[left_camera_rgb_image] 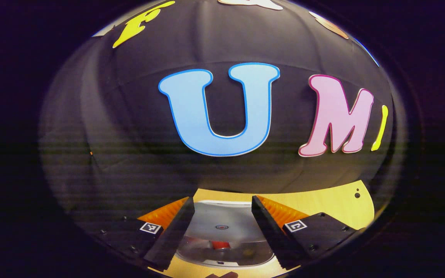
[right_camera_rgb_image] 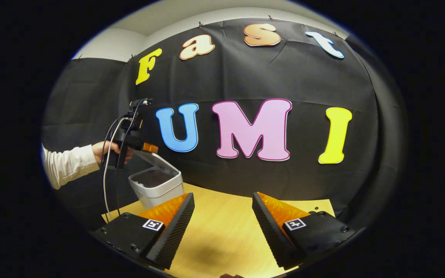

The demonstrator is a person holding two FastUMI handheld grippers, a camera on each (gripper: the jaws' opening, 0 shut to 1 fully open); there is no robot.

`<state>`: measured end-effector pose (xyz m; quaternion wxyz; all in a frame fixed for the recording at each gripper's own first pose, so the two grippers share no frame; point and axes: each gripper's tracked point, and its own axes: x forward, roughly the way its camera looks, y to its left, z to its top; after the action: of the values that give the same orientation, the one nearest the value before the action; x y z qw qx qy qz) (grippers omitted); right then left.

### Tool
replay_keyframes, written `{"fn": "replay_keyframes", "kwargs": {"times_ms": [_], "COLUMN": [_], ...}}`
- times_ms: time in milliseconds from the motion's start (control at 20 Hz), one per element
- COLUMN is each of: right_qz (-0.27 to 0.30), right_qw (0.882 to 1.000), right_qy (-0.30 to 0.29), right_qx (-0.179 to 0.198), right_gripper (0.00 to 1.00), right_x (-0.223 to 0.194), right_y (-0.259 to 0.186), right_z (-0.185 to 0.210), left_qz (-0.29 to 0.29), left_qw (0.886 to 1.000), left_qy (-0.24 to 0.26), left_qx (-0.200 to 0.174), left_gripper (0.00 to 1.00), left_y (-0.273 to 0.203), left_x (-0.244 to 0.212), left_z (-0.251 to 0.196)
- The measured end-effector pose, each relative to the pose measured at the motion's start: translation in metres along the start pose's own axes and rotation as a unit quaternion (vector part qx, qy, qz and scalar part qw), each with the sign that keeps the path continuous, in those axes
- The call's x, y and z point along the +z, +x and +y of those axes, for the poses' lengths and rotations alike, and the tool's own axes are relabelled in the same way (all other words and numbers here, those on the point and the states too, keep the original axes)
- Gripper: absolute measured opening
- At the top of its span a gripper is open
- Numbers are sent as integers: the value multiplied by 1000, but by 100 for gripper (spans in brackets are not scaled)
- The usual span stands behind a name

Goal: Press the lid of the desktop garbage bin to open it, pick up the crumpled paper on the desktop and throw it into the bin, then pick up the pop can on the desktop and drop it into the bin, and finally close the garbage bin lid.

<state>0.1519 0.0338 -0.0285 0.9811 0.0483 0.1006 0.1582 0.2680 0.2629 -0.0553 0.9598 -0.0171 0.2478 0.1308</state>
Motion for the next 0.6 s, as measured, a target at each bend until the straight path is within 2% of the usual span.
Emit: {"fn": "replay_keyframes", "kwargs": {"times_ms": [250, 450, 600], "right_qz": [5, 9, 22], "right_qw": [1000, 1000, 1000], "right_qy": [-9, -4, -1], "right_qx": [14, 18, 17], "right_gripper": [97, 97, 97], "right_x": [-6, -13, -23], "right_y": [-1, -5, -7], "right_z": [10, 12, 10], "left_qz": [72, 126, 111], "left_qw": [997, 990, 991], "left_qy": [8, 9, 44], "left_qx": [-37, -55, -66], "left_gripper": [100, 100, 100], "left_y": [-6, -6, -3], "left_x": [-75, -109, -110], "left_z": [-2, -5, -9]}}
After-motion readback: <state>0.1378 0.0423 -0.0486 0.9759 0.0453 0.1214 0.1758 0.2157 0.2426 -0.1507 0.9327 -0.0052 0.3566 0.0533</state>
